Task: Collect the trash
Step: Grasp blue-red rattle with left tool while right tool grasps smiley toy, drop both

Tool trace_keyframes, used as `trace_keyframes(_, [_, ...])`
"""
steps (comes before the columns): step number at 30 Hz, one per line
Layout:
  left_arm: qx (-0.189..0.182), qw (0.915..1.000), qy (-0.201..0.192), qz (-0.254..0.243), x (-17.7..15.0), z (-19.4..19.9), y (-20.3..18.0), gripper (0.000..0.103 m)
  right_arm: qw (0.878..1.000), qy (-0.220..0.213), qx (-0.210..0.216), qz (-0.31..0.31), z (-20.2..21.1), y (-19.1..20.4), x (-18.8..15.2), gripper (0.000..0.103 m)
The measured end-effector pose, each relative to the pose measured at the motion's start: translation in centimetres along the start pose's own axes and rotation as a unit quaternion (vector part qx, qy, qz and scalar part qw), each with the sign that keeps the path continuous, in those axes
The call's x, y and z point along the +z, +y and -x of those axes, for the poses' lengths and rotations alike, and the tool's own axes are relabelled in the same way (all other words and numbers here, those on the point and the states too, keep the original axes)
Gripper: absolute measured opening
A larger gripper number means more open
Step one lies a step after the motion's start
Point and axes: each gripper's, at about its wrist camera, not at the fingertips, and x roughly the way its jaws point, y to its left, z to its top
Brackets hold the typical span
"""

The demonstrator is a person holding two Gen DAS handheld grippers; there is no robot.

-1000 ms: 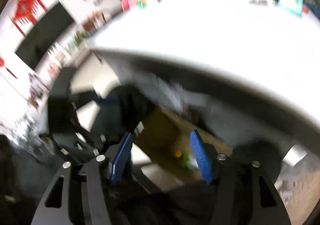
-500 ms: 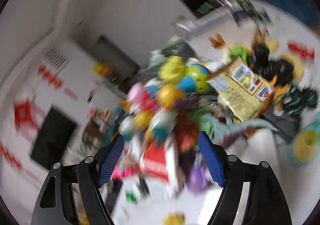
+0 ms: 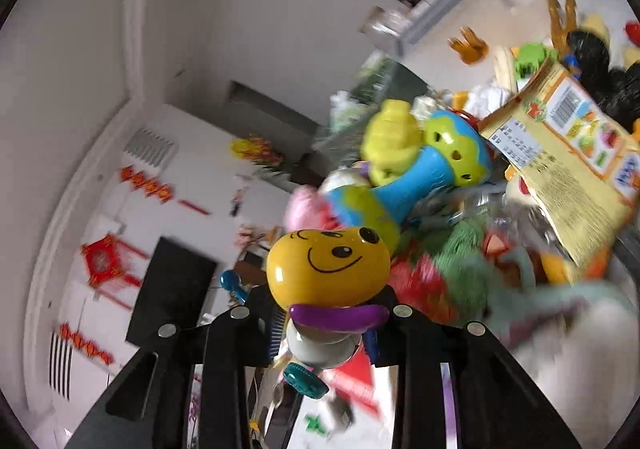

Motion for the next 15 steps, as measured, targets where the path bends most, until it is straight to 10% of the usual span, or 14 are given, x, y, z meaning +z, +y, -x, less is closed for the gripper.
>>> trace_keyframes(7, [0.020,0.9975,-0.051,-0.045,5.8,-0.3,-1.7,0.089,0.995,-0.030,-0.025,0.089,9.8,2.4,-4.8,0.031])
trace_keyframes(15, [0.081,0.9936,-0.065,-0.045,21.2,-8.4,-1.1,0.089,0.988,-0.063,-0.081,0.113,20.7,-0.4,-10.5,0.031])
